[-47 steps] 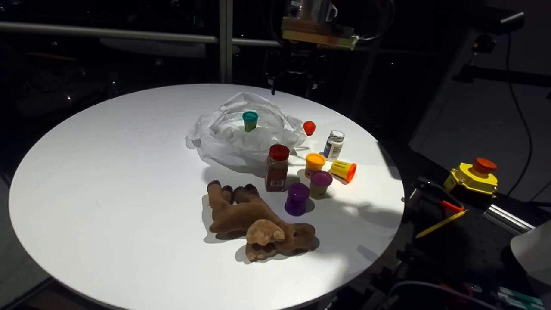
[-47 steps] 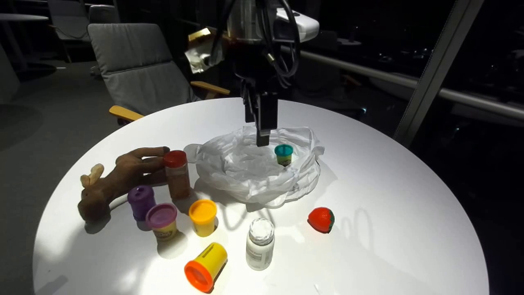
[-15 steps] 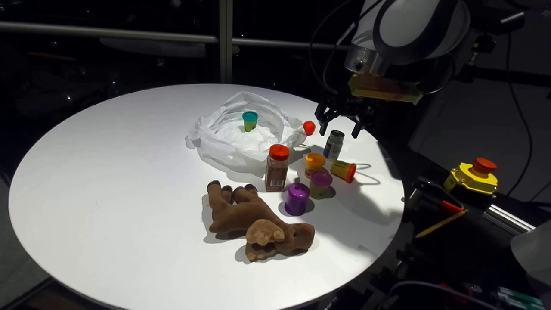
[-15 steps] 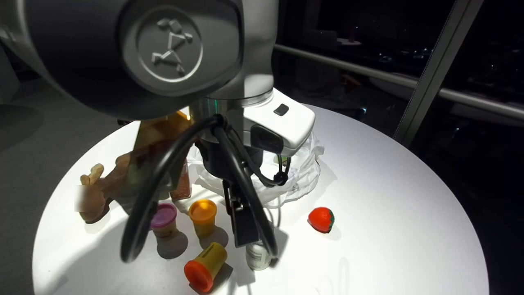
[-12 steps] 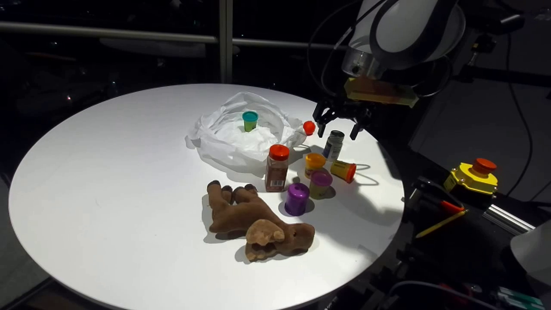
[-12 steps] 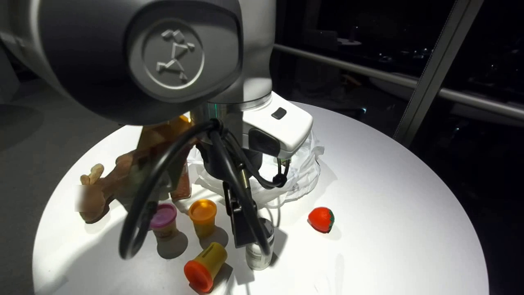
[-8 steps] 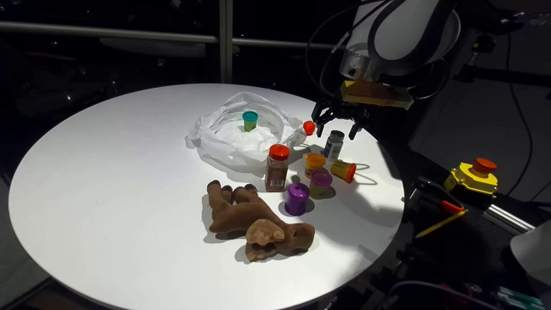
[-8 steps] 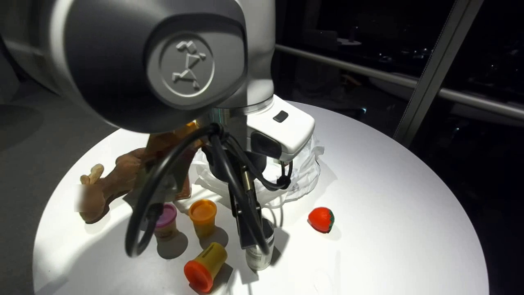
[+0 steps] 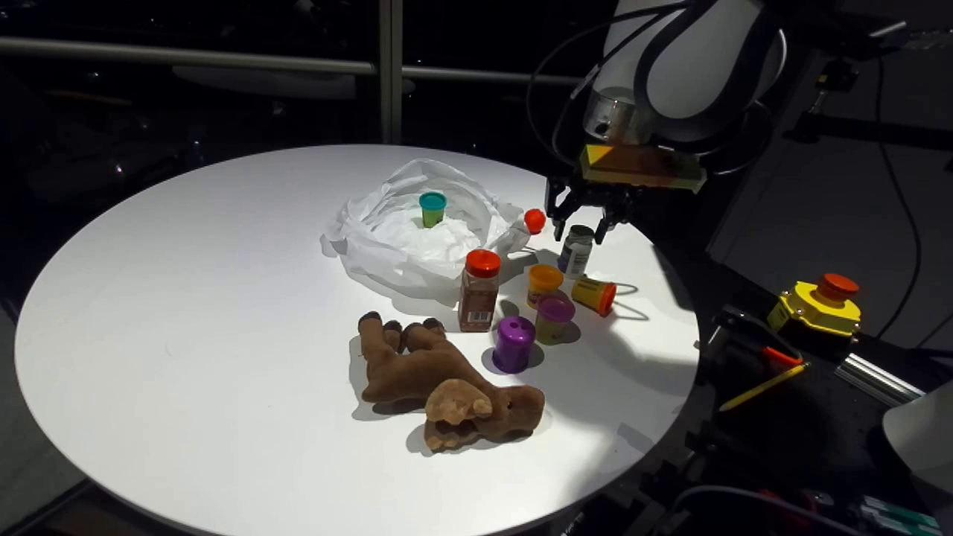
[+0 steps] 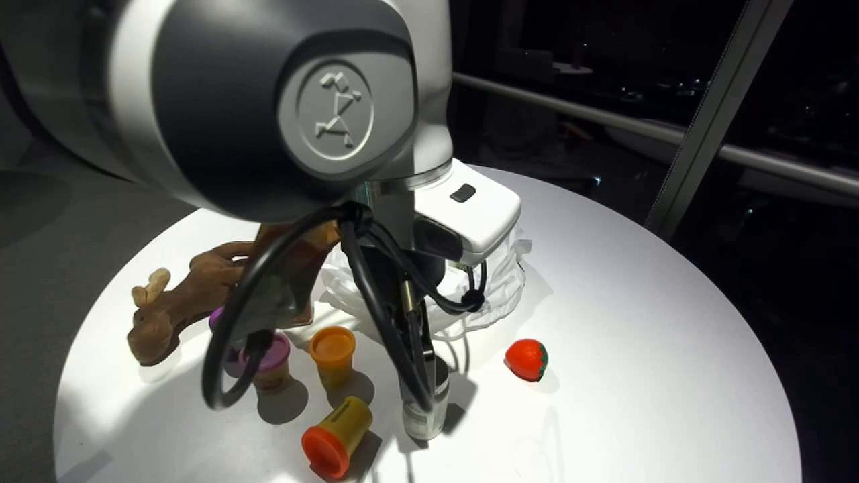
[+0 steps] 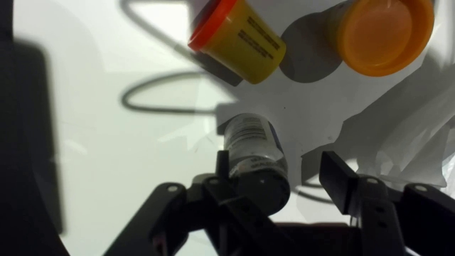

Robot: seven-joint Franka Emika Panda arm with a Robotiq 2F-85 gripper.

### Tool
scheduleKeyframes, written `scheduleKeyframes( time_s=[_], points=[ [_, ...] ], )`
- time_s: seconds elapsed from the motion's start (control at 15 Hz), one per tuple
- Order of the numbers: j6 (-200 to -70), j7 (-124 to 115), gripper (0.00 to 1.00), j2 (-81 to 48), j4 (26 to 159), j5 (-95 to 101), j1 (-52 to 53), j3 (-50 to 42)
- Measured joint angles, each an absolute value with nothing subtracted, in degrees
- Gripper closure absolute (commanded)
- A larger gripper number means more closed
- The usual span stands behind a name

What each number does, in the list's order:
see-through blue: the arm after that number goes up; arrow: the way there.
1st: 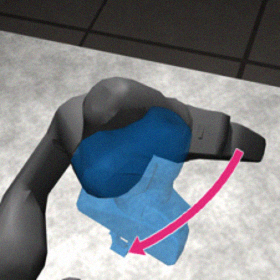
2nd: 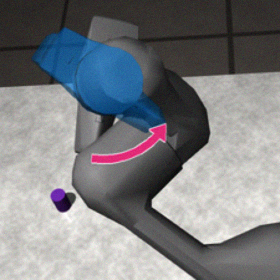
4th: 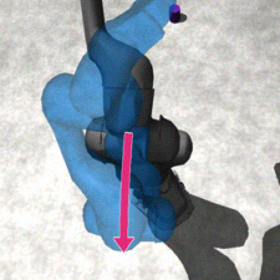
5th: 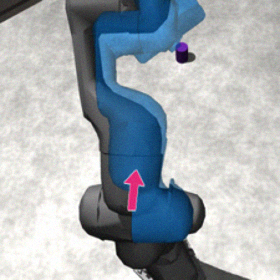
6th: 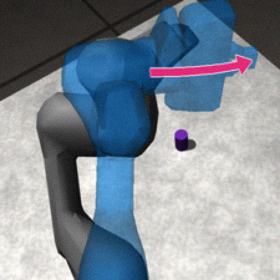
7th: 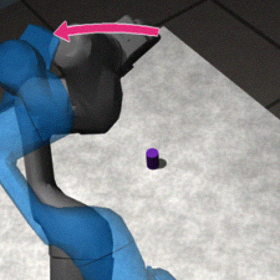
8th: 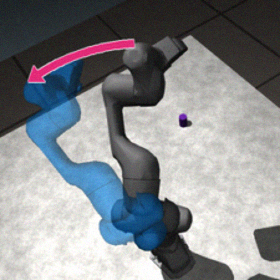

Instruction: Put the contents on the table into the plastic bag.

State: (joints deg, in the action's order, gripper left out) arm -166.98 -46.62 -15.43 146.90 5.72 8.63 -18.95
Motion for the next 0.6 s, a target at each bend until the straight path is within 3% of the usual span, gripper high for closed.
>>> scheduleKeyframes(
  time_s=[0.2, 0.27, 0.6],
  points=[
    [-167.0, -48.2, 0.85, -15.5, 146.7, 6.1, 9.8, -19.9],
    [-167.0, -48.6, 0.8, -15.6, 146.7, 6.4, 10.1, -20.3],
    [-166.9, -49.8, 0.83, -15.7, 146.7, 6.8, 10.9, -21.2]
  ],
)
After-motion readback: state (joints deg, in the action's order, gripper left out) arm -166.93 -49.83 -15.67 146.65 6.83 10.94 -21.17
